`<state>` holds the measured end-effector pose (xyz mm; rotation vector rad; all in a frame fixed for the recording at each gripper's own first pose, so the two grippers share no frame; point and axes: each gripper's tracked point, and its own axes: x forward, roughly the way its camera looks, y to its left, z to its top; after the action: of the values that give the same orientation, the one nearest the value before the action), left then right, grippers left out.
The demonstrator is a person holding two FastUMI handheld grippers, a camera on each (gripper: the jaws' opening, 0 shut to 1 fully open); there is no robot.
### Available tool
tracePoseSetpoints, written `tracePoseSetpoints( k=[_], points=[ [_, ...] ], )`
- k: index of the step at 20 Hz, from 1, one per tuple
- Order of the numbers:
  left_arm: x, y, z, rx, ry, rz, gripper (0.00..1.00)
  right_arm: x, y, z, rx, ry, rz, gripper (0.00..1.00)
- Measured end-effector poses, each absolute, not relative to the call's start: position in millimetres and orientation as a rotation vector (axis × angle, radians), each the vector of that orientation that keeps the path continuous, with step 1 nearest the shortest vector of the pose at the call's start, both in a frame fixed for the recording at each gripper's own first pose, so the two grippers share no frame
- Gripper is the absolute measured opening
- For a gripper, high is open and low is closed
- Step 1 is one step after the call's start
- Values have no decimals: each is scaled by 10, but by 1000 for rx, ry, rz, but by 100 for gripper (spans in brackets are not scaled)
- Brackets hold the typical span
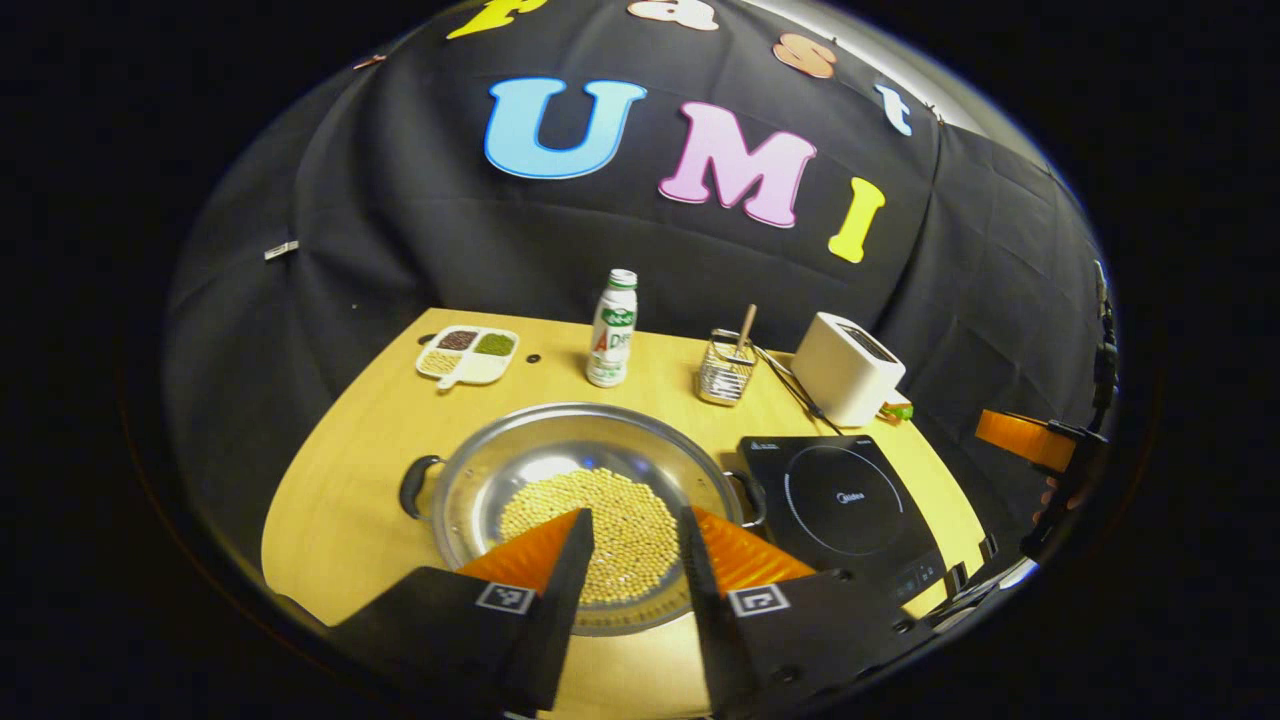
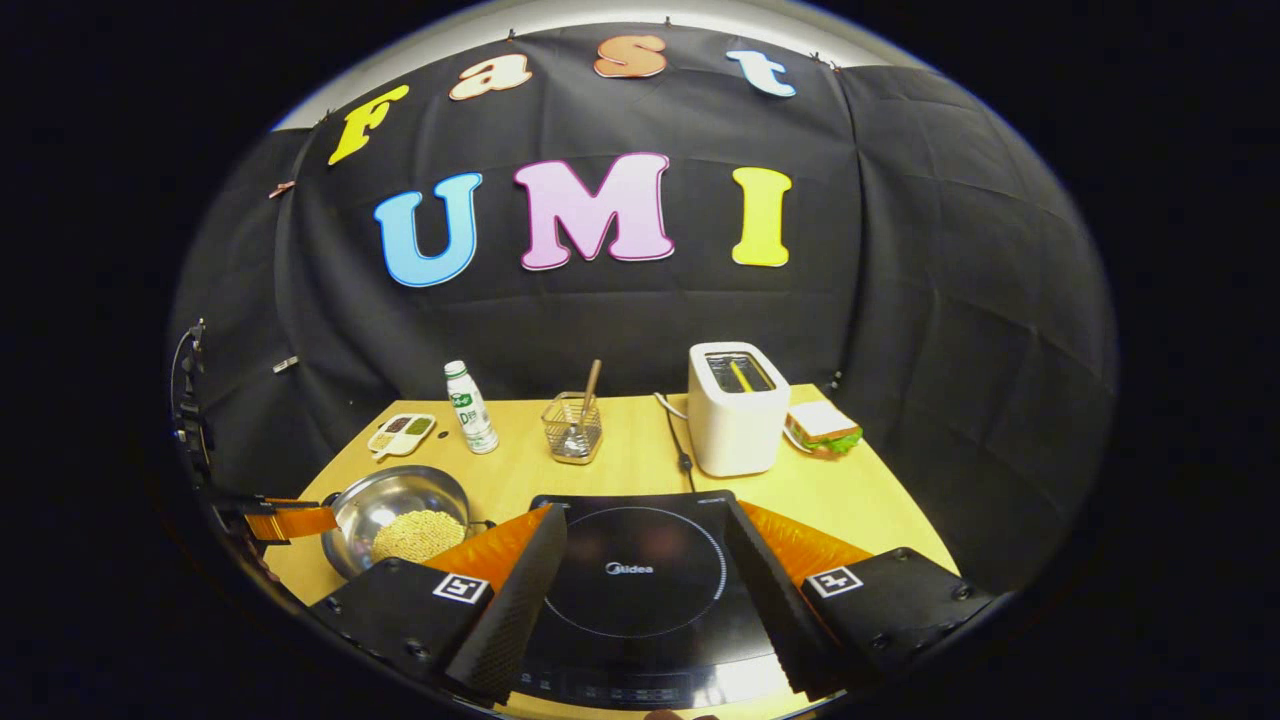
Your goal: First push the handle of the pot to place it horizontally, then grasp the pot with both hands and set it on the induction cooktop.
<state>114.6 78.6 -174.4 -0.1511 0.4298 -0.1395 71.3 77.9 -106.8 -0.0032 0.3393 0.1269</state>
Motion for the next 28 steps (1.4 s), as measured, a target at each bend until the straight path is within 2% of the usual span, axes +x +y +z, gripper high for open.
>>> tracePoseSetpoints(
  k=[1,2,4,15,20,21,27,28],
  points=[
    [1159,909,-1731,-156,423,-124,58,755,908,-1096,-2,349,147,99],
    [1181,1043,-1706,-160,414,-105,77,792,1054,-1135,-2,363,167,99],
    [1233,1288,-1677,-151,400,-80,96,877,1271,-1198,-8,392,196,99],
    [1813,2191,-1909,-44,379,-46,96,1294,2383,-1933,21,560,304,99],
    [2007,2308,-2167,-66,409,-54,93,1486,2571,-2374,57,636,315,99],
    [2046,2310,-2205,-72,412,-60,96,1514,2601,-2449,71,651,318,99],
    [2263,2339,-2493,-114,453,-73,95,1564,2756,-2845,87,721,343,100],
    [2295,2326,-2528,-117,463,-80,93,1556,2785,-2894,83,730,349,100]
  ],
)
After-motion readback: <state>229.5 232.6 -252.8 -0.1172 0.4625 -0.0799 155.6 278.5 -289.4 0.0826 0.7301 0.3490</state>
